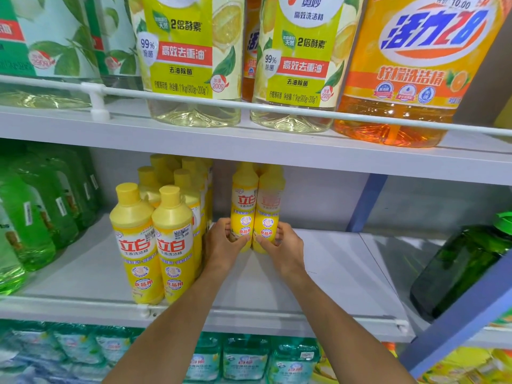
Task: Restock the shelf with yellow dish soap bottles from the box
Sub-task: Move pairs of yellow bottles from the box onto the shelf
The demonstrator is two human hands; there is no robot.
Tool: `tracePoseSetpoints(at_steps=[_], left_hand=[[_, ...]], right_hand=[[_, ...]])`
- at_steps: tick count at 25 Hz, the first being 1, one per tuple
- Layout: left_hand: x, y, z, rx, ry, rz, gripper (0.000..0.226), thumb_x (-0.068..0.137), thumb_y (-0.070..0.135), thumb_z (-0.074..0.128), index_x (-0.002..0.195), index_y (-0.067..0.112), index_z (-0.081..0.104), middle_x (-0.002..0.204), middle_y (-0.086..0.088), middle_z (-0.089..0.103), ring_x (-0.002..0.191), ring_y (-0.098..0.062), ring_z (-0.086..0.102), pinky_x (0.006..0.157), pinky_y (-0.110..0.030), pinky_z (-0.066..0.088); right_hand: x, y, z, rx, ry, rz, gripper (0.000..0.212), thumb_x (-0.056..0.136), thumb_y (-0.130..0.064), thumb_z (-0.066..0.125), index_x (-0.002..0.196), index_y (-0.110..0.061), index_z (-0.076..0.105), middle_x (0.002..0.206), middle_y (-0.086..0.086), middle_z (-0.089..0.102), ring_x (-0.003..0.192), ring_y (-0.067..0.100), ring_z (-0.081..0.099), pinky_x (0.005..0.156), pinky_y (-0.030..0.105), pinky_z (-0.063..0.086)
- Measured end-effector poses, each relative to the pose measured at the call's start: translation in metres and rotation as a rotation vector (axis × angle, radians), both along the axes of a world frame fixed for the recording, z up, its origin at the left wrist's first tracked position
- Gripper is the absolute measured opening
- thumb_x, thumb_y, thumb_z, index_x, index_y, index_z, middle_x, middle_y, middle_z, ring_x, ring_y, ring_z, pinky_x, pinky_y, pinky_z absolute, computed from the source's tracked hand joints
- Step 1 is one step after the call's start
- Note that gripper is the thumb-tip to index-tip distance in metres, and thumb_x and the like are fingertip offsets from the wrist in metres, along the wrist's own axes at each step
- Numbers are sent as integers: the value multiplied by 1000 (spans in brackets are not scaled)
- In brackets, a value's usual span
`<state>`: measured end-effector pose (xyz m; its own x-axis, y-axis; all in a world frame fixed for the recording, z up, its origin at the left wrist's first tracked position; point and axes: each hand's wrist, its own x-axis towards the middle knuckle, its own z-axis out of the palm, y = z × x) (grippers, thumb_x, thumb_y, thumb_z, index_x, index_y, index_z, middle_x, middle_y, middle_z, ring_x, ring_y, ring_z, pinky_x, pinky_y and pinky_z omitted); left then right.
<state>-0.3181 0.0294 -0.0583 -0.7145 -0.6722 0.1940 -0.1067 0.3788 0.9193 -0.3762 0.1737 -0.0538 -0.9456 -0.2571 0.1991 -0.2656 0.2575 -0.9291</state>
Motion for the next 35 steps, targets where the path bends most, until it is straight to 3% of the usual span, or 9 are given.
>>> tracePoseSetpoints(at_steps=[9, 15, 19, 22, 26, 30, 35], left_hand=[[-3, -3, -1, 20, -6, -28, 54, 74, 24, 88, 119, 15, 60, 115, -4, 70, 97, -14, 66, 85, -28, 56], [-3, -5, -2, 5, -24, -22, 54, 72, 26, 90, 117, 18, 61, 113, -2, 71, 97, -17, 68, 87, -37, 60], [3, -5, 1, -26, -110, -90, 61, 72, 27, 88, 124, 25, 57, 117, 0, 70, 102, -19, 68, 90, -40, 59], [15, -2, 5, -107, -211, -132, 58, 74, 26, 84, 124, 22, 56, 120, 0, 69, 109, -22, 66, 94, -41, 56], [41, 10, 15, -360, -454, -232, 66, 80, 45, 77, 134, 21, 48, 132, -5, 59, 119, -26, 58, 99, -39, 50], [88, 28, 30, -753, -628, -436, 75, 87, 62, 59, 142, 14, 39, 144, -11, 47, 131, -32, 46, 106, -46, 42], [155, 49, 56, -1019, -642, -521, 81, 90, 68, 49, 147, 13, 35, 146, -12, 45, 132, -33, 44, 103, -47, 43]], right_hand=[[-3, 0, 5, 53, -52, 22, 43, 80, -34, 85, 113, -28, 59, 106, -11, 69, 90, 0, 67, 66, 6, 51], [-4, 0, 8, 104, -72, 15, 49, 78, -35, 87, 119, -22, 61, 111, -7, 70, 93, 5, 69, 80, 17, 58], [0, 5, 18, 229, -71, 81, 44, 81, -38, 83, 114, -29, 56, 111, -8, 68, 92, 5, 65, 72, 13, 49], [6, 16, 27, 384, -1, 148, 37, 87, -43, 76, 114, -31, 54, 120, -3, 66, 103, 14, 63, 82, 23, 46], [18, 40, 42, 696, 111, 210, 65, 90, -51, 68, 141, -16, 49, 143, 9, 54, 133, 27, 48, 105, 37, 42], [49, 65, 61, 892, 202, 256, 71, 92, -58, 59, 144, -12, 45, 147, 15, 48, 135, 32, 45, 109, 43, 42], [118, 91, 74, 1035, 280, 245, 77, 94, -60, 55, 149, -10, 38, 153, 15, 42, 139, 35, 38, 113, 47, 38]])
